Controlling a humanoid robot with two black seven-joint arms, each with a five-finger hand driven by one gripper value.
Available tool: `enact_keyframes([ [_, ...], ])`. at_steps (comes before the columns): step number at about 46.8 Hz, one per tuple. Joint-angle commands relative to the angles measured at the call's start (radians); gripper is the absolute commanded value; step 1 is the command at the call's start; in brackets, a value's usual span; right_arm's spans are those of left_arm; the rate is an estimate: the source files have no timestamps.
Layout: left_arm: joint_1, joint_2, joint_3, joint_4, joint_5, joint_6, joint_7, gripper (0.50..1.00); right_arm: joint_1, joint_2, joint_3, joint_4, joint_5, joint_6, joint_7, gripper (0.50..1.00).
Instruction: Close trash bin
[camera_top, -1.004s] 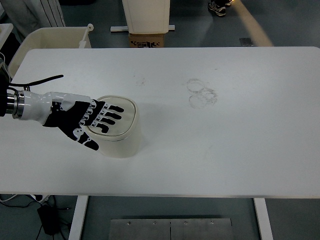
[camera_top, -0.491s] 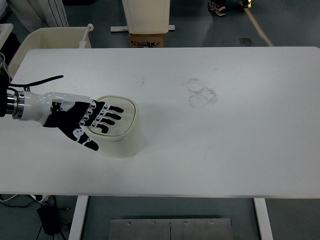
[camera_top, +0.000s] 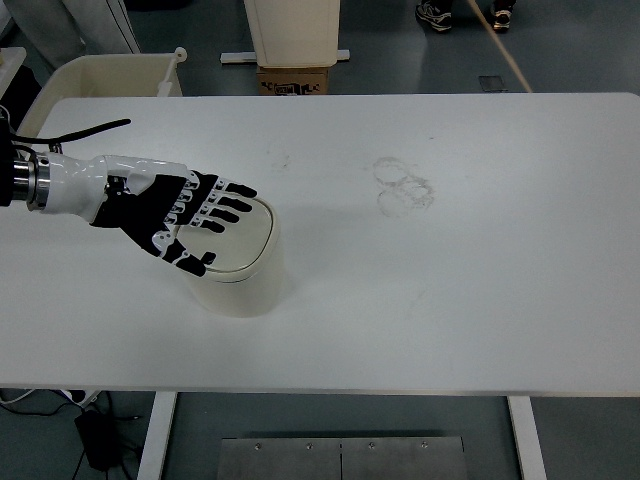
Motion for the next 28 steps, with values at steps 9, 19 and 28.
enact_keyframes([
  [9, -0.039, -0.008, -0.009, 0.038, -0.002, 0.001, -0.008, 1.000, 0.000, 0.000, 0.000, -0.001, 0.000, 0.000, 0.000, 0.991],
  [19, -0.049, -0.083, -0.081, 0.200, -0.014, -0.005, -0.015, 1.000, 0.000, 0.000, 0.000, -0.001, 0.000, 0.000, 0.000, 0.993],
  [28, -0.049, -0.178, -0.176, 0.394, -0.044, -0.003, -0.015, 1.000, 0.000, 0.000, 0.000, -0.001, 0.000, 0.000, 0.000, 0.991],
])
